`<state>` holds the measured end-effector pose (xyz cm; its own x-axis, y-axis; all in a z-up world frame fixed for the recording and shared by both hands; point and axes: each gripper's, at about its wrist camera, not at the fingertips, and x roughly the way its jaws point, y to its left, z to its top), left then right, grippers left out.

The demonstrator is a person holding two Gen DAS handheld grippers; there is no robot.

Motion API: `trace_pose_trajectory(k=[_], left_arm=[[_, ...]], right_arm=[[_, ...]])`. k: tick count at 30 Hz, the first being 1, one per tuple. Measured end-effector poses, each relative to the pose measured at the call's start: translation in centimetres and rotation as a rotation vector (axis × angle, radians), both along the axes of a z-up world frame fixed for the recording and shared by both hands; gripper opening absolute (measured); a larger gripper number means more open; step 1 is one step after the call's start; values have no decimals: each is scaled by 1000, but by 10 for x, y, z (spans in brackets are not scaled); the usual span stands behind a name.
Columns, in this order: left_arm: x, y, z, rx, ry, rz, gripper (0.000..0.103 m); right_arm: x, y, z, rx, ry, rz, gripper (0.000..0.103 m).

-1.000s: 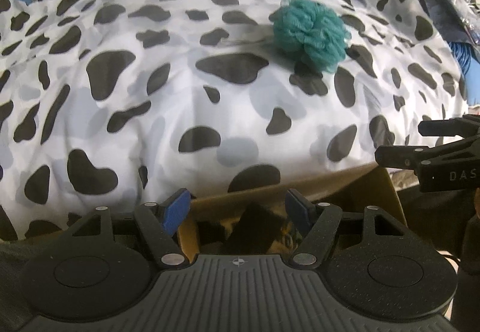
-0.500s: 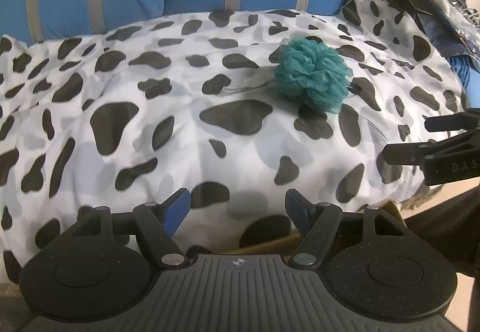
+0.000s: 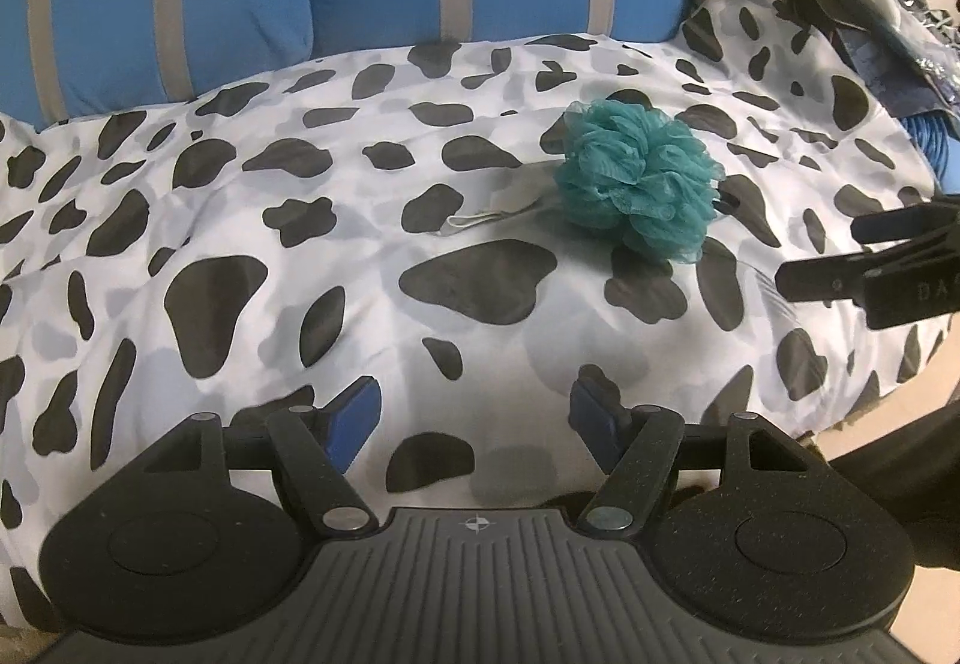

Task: Organize soft objects
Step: 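Move both grippers back over the duvet toward the teal loofah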

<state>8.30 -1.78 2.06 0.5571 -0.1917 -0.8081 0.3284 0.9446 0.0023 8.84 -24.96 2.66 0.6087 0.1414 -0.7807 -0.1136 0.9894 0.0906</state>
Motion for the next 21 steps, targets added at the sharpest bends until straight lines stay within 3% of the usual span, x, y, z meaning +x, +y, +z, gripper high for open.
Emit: trace_pose_trajectory(k=[21], left_arm=[[50, -1, -6, -21, 13, 14, 69]], right_arm=[[61, -3, -3, 37, 1, -11, 103]])
